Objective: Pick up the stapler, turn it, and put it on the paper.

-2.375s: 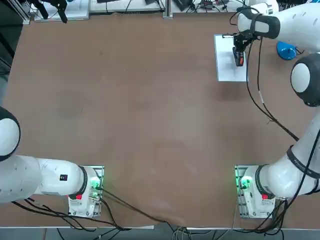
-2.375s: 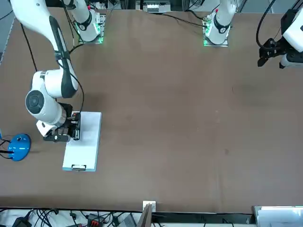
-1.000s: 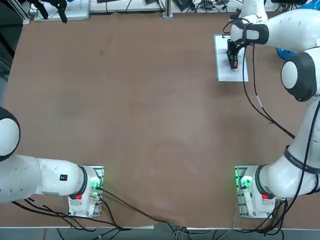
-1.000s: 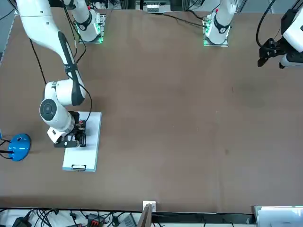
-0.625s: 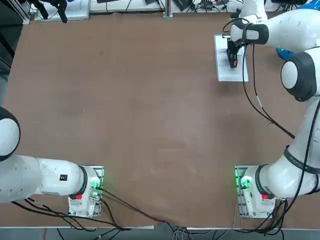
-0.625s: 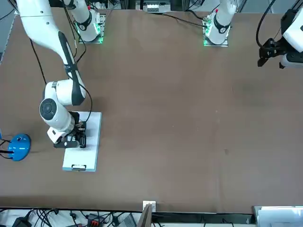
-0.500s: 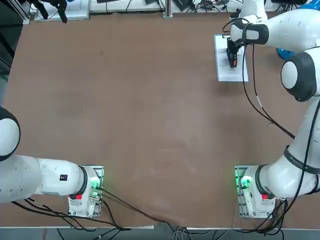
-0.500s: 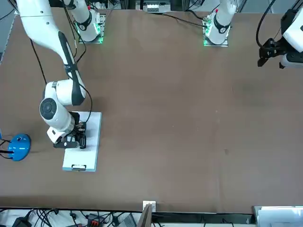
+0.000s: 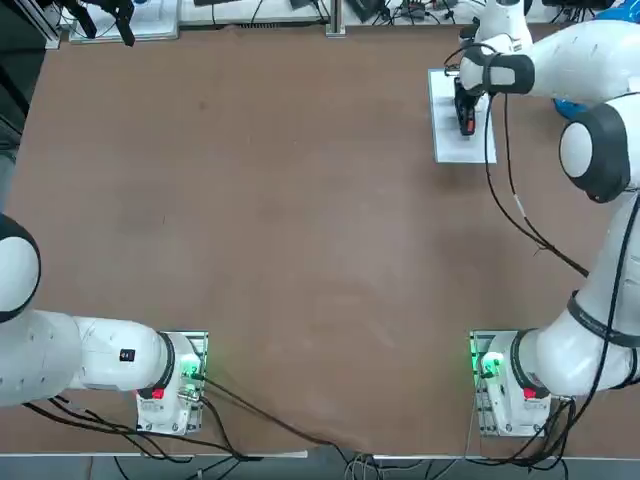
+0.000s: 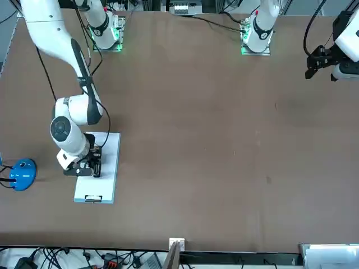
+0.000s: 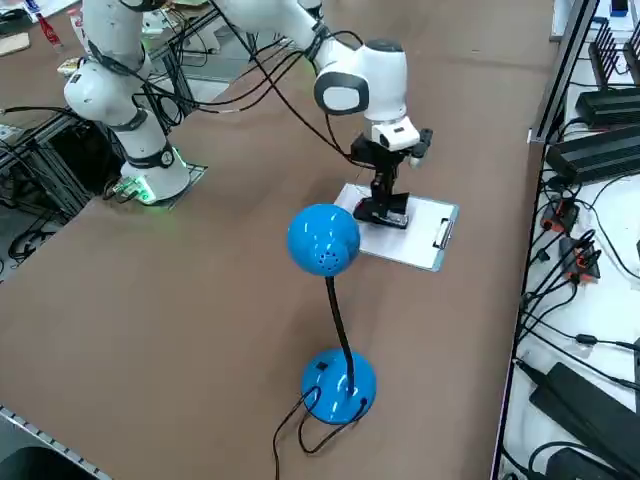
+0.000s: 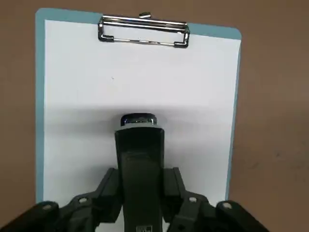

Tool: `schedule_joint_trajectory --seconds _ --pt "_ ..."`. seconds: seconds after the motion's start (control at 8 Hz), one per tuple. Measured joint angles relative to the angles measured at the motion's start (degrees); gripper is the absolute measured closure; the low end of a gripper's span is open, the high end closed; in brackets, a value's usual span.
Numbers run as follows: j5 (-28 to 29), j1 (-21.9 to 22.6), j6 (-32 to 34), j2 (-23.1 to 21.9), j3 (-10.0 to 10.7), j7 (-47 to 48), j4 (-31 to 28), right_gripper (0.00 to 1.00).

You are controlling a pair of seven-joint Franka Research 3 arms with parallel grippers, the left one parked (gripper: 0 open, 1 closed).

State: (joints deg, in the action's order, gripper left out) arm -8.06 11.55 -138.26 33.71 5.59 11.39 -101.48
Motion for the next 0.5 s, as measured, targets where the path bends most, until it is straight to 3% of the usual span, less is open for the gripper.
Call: schedule_joint_trajectory --seconds 0.25,0.38,0.5 --pt "0.0 0.0 -0.2 0.0 0.0 0.3 0.0 0.55" --pt "0.0 0.0 -0.3 0.0 0.0 0.4 0.0 0.44" --pt "0.0 0.0 -0.4 -0.2 0.1 0.4 0.1 0.40"
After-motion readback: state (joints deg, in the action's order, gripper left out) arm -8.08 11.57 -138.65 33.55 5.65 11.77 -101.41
